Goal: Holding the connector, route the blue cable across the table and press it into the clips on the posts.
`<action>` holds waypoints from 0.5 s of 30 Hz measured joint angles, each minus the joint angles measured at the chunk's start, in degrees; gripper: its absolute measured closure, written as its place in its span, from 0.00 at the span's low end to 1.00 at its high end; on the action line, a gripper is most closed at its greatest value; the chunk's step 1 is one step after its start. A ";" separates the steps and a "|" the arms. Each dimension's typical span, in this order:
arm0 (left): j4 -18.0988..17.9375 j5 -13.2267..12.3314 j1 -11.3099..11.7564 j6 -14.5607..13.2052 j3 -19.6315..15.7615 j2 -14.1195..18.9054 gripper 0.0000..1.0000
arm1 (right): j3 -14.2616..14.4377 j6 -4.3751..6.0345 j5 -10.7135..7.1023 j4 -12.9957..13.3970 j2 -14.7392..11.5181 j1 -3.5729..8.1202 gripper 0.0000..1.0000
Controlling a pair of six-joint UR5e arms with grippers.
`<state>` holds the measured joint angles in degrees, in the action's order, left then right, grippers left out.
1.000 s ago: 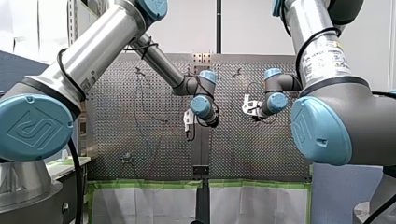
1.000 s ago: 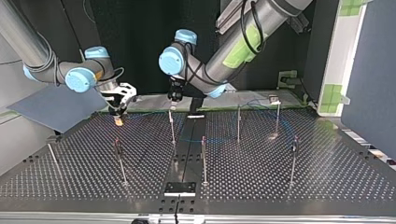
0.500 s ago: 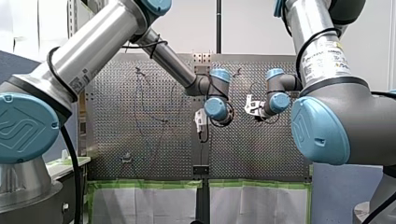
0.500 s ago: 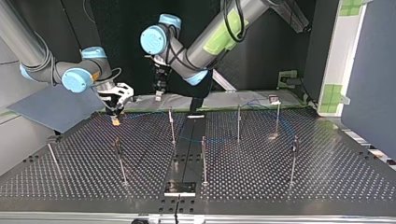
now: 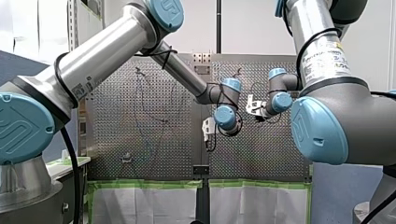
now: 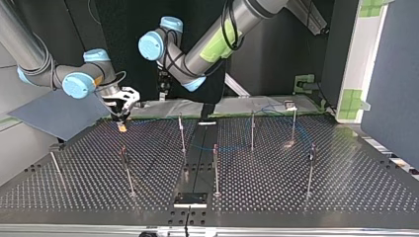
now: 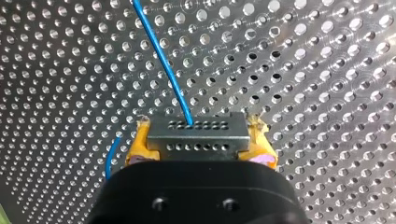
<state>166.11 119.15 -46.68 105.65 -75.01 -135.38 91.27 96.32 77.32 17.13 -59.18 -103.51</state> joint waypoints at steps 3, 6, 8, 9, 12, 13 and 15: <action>1.21 0.64 0.55 -0.07 1.48 -1.48 0.00 | 0.00 -0.05 -0.03 -0.04 -0.02 0.07 1.00; 1.24 0.99 0.72 -0.16 2.93 -2.94 0.00 | 0.00 -0.08 -0.05 -0.03 -0.02 0.07 1.00; 0.54 1.20 0.64 -0.18 4.04 -3.96 0.00 | 0.01 -0.11 -0.13 -0.02 -0.02 0.07 1.00; 0.18 1.30 0.60 -0.18 4.52 -4.31 0.00 | 0.01 -0.12 -0.22 -0.01 -0.02 0.09 1.00; -1.10 1.49 0.48 -0.10 6.03 -4.89 0.00 | 0.01 -0.14 -0.44 0.01 -0.02 0.06 1.00; -1.40 1.51 0.45 -0.08 6.47 -4.96 0.00 | 0.01 -0.15 -0.48 0.01 -0.01 0.05 1.00; -1.98 1.71 0.41 -0.04 7.45 -5.05 0.00 | 0.01 -0.15 -0.58 0.02 -0.02 0.04 1.00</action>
<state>164.13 120.86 -46.27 105.61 -67.56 -140.43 91.28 96.17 76.74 17.15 -59.20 -103.47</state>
